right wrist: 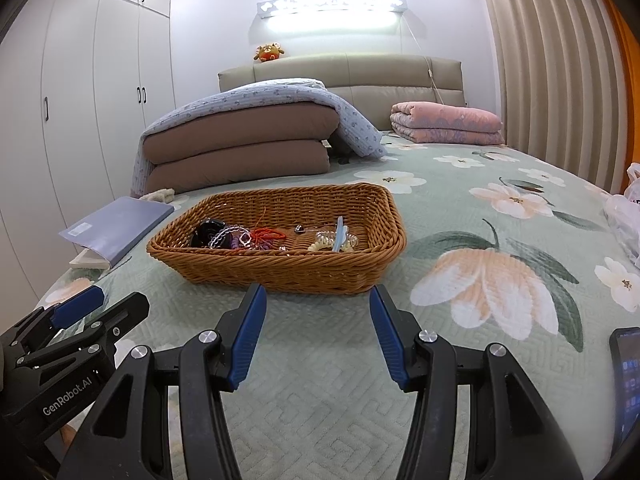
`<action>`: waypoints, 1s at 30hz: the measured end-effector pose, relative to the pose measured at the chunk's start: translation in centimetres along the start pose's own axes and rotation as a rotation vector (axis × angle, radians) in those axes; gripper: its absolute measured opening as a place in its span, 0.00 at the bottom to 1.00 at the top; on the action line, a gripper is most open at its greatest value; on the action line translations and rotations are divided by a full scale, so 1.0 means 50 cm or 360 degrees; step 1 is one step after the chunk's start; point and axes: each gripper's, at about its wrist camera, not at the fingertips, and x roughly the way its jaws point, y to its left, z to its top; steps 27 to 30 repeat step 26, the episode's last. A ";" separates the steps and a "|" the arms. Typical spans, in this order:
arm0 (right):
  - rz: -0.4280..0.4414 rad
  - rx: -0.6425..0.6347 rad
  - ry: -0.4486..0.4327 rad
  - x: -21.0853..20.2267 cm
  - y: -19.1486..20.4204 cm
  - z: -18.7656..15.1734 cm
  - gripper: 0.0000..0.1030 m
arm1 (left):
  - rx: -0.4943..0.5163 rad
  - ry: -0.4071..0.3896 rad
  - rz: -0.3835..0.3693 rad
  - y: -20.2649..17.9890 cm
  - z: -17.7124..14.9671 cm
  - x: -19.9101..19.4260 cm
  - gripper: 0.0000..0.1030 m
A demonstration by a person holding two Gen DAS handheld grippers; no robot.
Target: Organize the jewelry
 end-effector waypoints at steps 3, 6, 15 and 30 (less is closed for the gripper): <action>0.0000 0.0000 0.0001 0.000 0.000 0.000 0.55 | 0.0013 0.0001 0.0002 -0.003 -0.001 -0.001 0.65; 0.0001 0.0001 0.0001 0.000 0.000 0.000 0.55 | 0.0020 -0.0004 0.0011 -0.006 -0.001 -0.002 0.65; 0.0002 0.0001 0.0002 0.000 0.001 0.000 0.55 | 0.0016 0.0005 0.0014 -0.007 0.000 -0.003 0.65; 0.0002 0.0002 0.0002 0.001 0.001 0.000 0.55 | -0.0012 -0.0045 0.0073 0.002 0.002 -0.008 0.65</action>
